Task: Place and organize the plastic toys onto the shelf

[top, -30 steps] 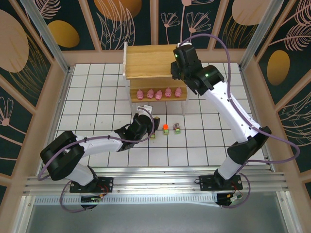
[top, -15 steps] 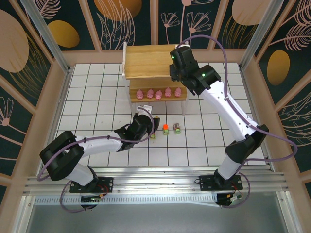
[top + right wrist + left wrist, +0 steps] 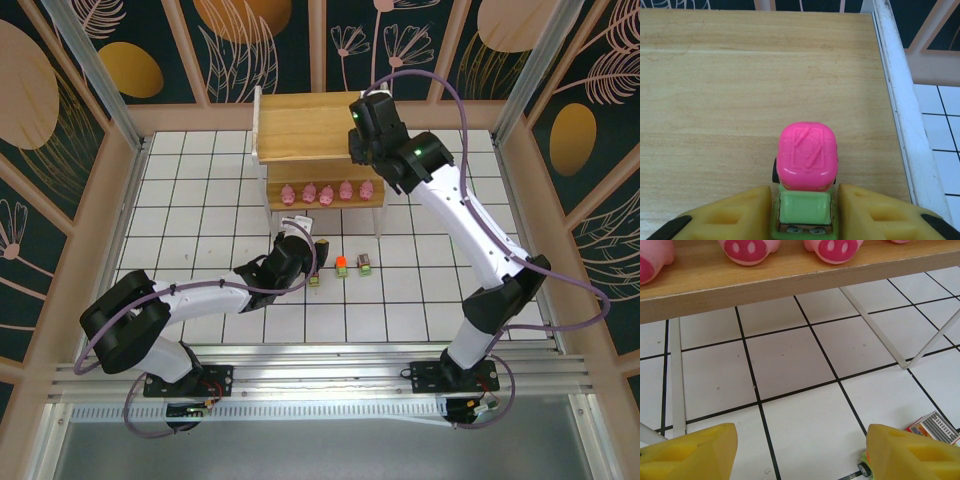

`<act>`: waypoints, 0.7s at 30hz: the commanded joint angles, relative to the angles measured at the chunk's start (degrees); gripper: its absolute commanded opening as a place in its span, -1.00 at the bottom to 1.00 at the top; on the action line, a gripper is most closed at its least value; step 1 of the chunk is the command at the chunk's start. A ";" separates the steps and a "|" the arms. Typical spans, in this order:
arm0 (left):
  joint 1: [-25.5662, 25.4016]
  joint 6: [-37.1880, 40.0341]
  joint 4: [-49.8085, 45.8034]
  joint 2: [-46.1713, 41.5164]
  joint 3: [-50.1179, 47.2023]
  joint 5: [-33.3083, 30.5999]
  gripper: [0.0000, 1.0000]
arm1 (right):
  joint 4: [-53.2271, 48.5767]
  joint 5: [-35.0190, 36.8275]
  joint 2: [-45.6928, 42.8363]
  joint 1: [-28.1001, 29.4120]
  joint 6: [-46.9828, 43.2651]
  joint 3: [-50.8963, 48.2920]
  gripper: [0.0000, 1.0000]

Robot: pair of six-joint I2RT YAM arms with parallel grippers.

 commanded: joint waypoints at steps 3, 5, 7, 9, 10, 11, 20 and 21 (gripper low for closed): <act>0.43 0.57 0.30 -1.18 -0.36 -0.48 0.38 | -1.24 0.72 0.93 -0.29 -0.29 3.16 -0.17; 0.43 0.57 0.34 -1.23 -0.30 -0.46 0.38 | -1.37 0.83 1.00 -0.29 -0.38 3.83 -0.16; 0.45 0.54 0.31 -1.23 -0.37 -0.44 0.38 | -1.68 1.25 1.11 -0.29 -0.61 4.92 -0.15; 0.42 0.53 0.38 -1.23 -0.37 -0.43 0.38 | -2.22 1.73 1.33 -0.29 -0.93 6.63 -0.14; 0.41 0.49 0.40 -1.23 -0.37 -0.46 0.38 | -2.65 1.93 1.51 -0.29 -1.21 7.78 -0.13; 0.42 0.48 0.43 -1.17 -0.35 -0.43 0.38 | -3.06 2.08 1.72 -0.29 -1.32 8.88 -0.13; 0.45 0.79 0.19 -1.62 -0.44 -1.83 0.38 | -3.86 4.56 -1.06 1.99 -0.59 8.66 -0.11; 0.46 0.83 0.11 -1.74 -0.54 -2.01 0.38 | -3.69 5.02 -1.72 2.60 -0.33 7.82 -0.12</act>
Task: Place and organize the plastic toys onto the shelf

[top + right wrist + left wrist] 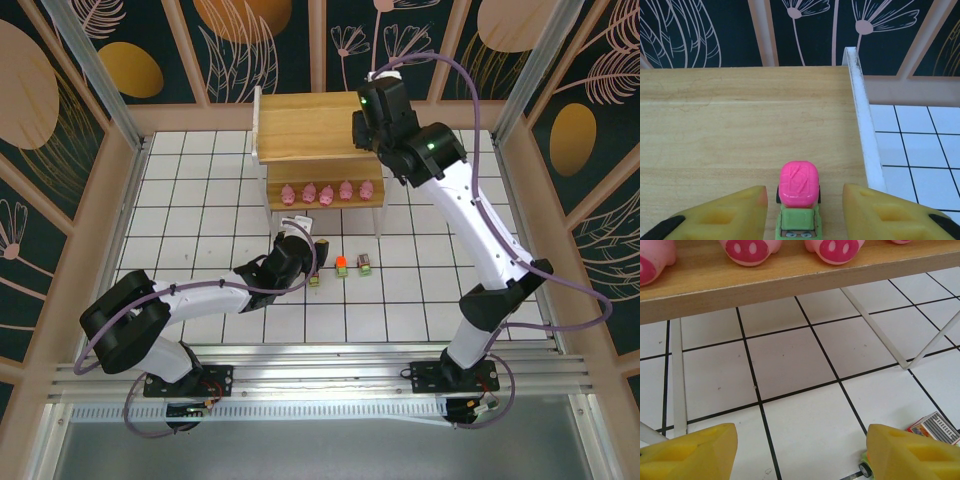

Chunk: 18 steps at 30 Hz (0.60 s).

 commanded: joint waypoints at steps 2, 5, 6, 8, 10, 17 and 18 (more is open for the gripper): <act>0.57 0.85 -0.22 -1.99 -0.48 -2.09 0.38 | -0.36 3.94 -4.84 3.50 0.52 -3.60 -0.12; 0.88 0.65 -0.51 -2.73 -0.59 -2.09 0.38 | 0.38 5.95 -8.06 6.44 2.30 -8.19 -0.11; 1.05 0.61 -0.61 -3.06 -0.72 -1.95 0.38 | 0.64 6.46 -9.13 7.29 2.98 -9.64 -0.11; 1.20 0.64 -0.68 -3.80 -1.03 -1.76 0.39 | 0.70 7.73 -11.47 9.36 4.70 -12.63 -0.12; 1.30 0.56 -0.62 -4.73 -1.42 -1.69 0.40 | 0.95 8.41 -13.95 11.55 6.68 -16.02 -0.11; 1.71 0.59 -1.05 -6.59 -2.12 -1.17 0.46 | 2.08 8.56 -20.14 16.78 13.84 -28.70 -0.11; 1.72 0.54 -1.03 -6.88 -2.41 -1.14 0.52 | 2.70 8.05 -21.06 17.01 14.69 -31.05 -0.12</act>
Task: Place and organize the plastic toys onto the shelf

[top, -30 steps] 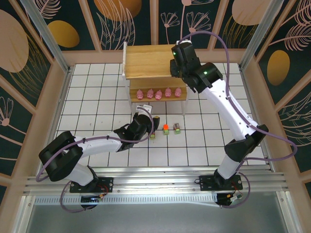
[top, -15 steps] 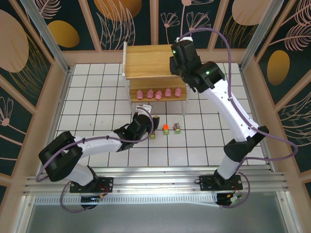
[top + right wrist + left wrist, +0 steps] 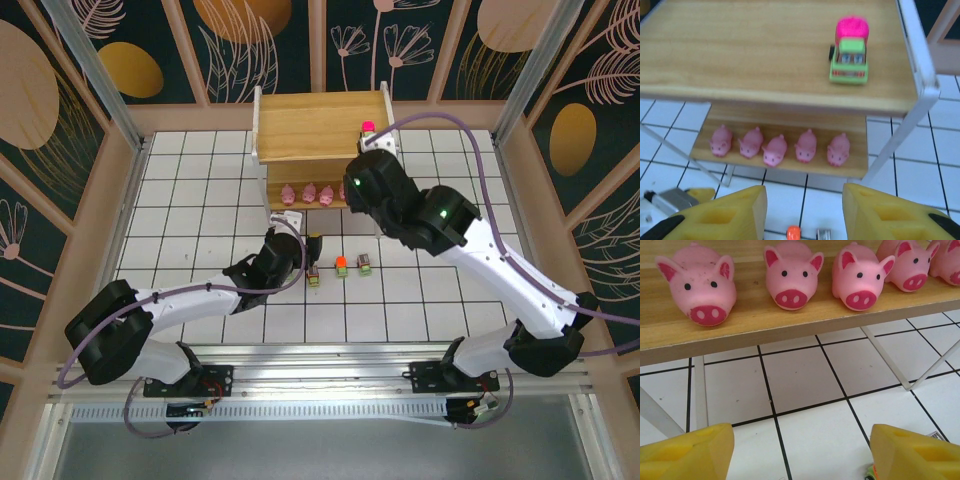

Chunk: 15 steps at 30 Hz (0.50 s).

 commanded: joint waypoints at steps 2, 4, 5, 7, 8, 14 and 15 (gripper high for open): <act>0.41 0.39 -0.53 -2.08 -1.59 0.05 0.62 | 3.19 0.24 -3.31 0.68 6.05 -9.00 -0.11; 0.41 0.08 -0.97 -2.75 -2.40 0.23 0.67 | 4.98 -0.99 -5.48 0.73 7.29 -13.64 -0.09; 0.42 -0.14 -1.38 -3.01 -2.72 0.29 0.68 | 5.43 -1.28 -6.14 0.66 7.82 -15.50 -0.07; 0.42 -0.59 -2.38 -3.83 -3.76 1.23 0.68 | 6.69 -2.37 -7.53 0.72 8.81 -19.39 -0.04; 0.40 -0.76 -2.65 -4.36 -4.28 1.54 0.68 | 7.35 -2.84 -8.04 0.66 9.08 -20.98 -0.02; 0.40 -1.84 -5.16 -9.94 -8.51 1.79 0.69 | 11.05 -5.20 -9.37 0.07 10.34 -28.23 0.17; 0.43 -1.91 -5.90 -11.05 -9.15 1.46 0.69 | 11.69 -5.58 -9.59 -0.05 10.50 -29.36 0.19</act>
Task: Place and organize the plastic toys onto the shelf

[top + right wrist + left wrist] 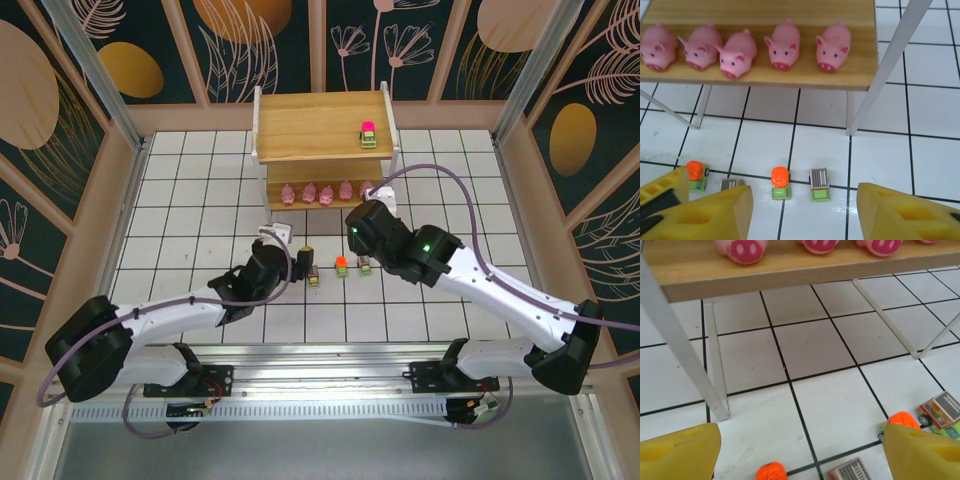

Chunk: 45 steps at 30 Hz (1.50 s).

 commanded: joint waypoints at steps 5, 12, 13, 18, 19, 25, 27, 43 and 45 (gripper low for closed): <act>0.36 -1.36 -5.47 -7.08 -4.97 -1.00 0.70 | 7.45 -3.84 -2.21 -1.90 2.68 -7.73 0.19; 0.36 -2.47 -4.34 -8.14 -9.83 -0.58 0.72 | 12.49 -8.81 -2.03 -5.64 2.23 -15.06 0.10; 0.38 -2.54 -3.55 -8.05 -10.05 -0.01 0.72 | 13.33 -9.62 -1.90 -6.22 1.93 -16.02 0.09; 0.42 -2.13 -0.96 -6.01 -9.93 1.62 0.70 | 15.87 -12.11 -0.36 -8.04 0.37 -18.90 0.10; 0.39 -2.04 -0.79 -5.63 -9.77 1.95 0.71 | 16.38 -12.56 0.08 -8.40 0.09 -19.51 0.10; 0.35 -1.93 -0.92 -5.58 -9.66 1.24 0.71 | 20.16 -15.03 2.92 -10.41 -1.64 -22.12 0.09; 0.36 -2.01 -1.17 -5.83 -9.67 0.86 0.71 | 21.20 -15.64 4.11 -10.94 -2.19 -22.41 0.09; 0.35 -2.11 -1.60 -5.32 -9.32 0.71 0.70 | 23.71 -16.68 11.56 -12.95 -6.70 -20.24 0.12; 0.38 -2.11 -1.54 -5.36 -9.32 0.58 0.70 | 23.83 -16.76 11.93 -13.08 -7.13 -20.04 0.12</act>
